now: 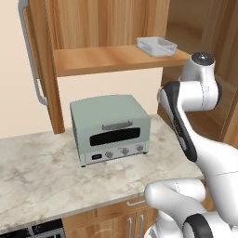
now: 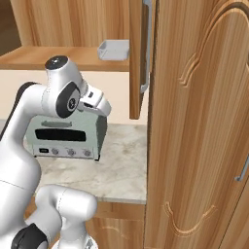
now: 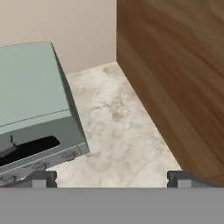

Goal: Retrieve the tupperware and aluminum foil from the cabinet and place them on the dining counter near the plate with carrot and cucumber to prepare for storing leftovers.

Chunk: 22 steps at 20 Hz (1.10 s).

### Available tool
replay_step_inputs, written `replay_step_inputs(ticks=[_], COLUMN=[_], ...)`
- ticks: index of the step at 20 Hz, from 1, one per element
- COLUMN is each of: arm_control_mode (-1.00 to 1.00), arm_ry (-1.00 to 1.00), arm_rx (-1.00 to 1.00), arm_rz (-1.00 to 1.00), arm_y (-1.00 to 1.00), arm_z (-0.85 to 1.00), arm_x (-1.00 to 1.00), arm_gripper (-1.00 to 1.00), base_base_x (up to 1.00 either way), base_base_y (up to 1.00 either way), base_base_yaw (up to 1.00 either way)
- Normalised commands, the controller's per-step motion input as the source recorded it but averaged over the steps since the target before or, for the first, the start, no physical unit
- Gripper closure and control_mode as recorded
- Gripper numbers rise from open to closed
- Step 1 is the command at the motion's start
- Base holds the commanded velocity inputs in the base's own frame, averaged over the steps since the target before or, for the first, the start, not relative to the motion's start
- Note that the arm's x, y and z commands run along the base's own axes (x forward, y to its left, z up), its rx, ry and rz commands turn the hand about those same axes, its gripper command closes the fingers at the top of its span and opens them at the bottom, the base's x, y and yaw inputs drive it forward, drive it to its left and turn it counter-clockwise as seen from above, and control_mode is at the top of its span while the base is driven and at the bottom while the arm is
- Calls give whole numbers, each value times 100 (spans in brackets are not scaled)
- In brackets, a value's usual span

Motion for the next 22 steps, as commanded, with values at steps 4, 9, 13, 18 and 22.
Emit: replay_step_inputs(ticks=[4, 9, 13, 18, 22], arm_control_mode=[-100, -100, -100, -100, -100], arm_ry=[-33, -16, -12, -15, -10], arm_rx=[-7, -11, -11, -12, -10], arm_rz=[19, 13, 11, 7, 1], arm_y=[5, 15, 11, 18, 22], arm_z=[75, 71, 70, 69, 50], arm_x=[26, 63, 66, 44, 39], arm_gripper=[-100, -100, -100, -100, -100], base_base_x=[0, 0, 0, 0, 0], base_base_y=[0, 0, 0, 0, 0], base_base_yaw=[0, 0, 0, 0, 0])
